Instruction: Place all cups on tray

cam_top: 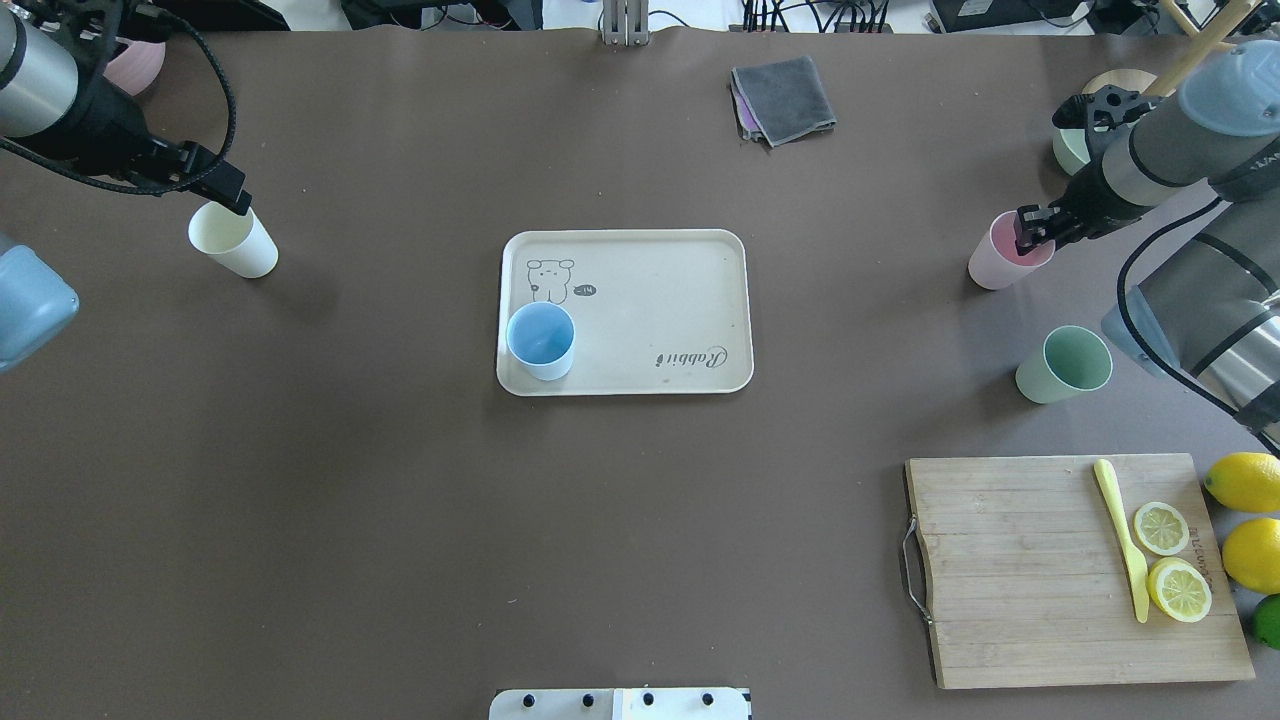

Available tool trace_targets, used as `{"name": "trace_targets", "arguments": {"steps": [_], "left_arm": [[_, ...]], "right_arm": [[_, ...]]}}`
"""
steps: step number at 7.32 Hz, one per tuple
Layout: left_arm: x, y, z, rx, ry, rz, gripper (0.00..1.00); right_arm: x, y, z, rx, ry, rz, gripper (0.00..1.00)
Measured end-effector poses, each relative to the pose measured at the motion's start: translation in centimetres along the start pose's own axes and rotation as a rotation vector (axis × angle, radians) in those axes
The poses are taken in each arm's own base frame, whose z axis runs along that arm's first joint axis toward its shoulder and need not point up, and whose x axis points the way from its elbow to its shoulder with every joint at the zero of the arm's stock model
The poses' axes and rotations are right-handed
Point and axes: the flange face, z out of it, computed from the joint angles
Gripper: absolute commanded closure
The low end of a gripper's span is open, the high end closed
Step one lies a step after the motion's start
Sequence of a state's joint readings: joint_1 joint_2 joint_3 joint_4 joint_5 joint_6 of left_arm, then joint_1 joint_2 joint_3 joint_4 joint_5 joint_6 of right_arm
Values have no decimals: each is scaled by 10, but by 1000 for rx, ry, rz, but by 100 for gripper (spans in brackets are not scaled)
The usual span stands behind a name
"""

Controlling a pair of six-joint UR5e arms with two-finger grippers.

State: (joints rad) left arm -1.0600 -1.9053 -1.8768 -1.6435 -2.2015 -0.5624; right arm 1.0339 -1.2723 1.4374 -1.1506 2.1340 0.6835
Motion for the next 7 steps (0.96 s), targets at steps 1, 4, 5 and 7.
{"name": "trace_targets", "arguments": {"steps": [1,4,5,7], "left_arm": [[0,0,0,0,-1,-1,2],[-1,0,1,-2,0,-1,2],[-1,0,1,-3,0,-1,2],[-2,0,3,-6,-2,-5,2]], "right_arm": [[-8,-1,-3,6,-10,19,100],[-92,-22,-39,26,-77,124,100],[-153,-31,-47,16,-88,179,100],[-274,-29,-53,13,-72,275,100]]}}
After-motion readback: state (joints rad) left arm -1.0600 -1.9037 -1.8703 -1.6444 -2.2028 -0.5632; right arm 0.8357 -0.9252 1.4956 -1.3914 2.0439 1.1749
